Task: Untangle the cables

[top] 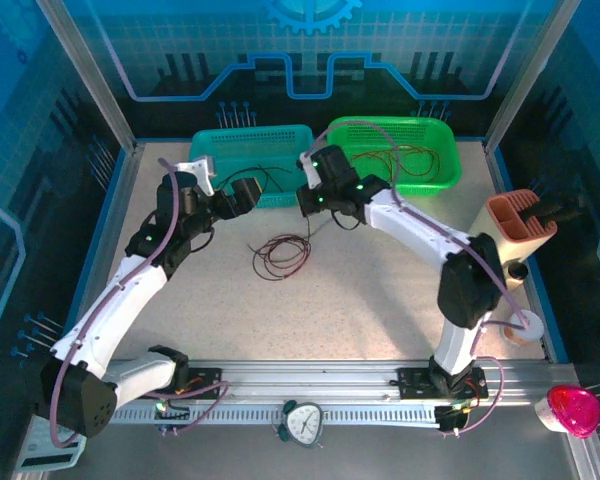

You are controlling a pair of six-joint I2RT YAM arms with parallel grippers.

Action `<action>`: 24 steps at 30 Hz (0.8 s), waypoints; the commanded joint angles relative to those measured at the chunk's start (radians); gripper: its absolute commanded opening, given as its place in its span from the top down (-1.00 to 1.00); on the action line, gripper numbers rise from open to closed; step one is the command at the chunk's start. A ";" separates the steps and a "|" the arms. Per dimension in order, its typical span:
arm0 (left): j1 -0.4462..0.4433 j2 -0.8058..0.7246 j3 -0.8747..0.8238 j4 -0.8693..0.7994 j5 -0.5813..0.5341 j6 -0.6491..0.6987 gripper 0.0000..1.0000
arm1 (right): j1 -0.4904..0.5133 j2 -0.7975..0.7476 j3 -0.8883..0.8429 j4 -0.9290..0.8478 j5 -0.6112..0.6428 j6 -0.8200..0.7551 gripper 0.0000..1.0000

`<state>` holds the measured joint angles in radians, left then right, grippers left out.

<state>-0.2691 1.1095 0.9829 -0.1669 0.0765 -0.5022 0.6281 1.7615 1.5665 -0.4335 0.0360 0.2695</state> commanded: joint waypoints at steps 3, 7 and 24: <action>0.011 -0.008 -0.012 0.055 0.050 -0.023 -0.99 | -0.002 -0.117 0.064 0.005 -0.038 0.024 1.00; 0.011 -0.006 0.000 0.077 0.086 -0.015 -0.99 | 0.000 -0.175 0.109 0.008 -0.048 0.031 1.00; -0.007 0.005 0.149 0.154 0.289 -0.012 -0.98 | 0.001 -0.248 0.306 0.030 -0.129 0.039 1.00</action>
<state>-0.2710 1.1103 1.0840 -0.0566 0.3088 -0.5121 0.6281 1.5295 1.8355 -0.4236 -0.0593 0.2955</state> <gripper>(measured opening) 0.992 0.064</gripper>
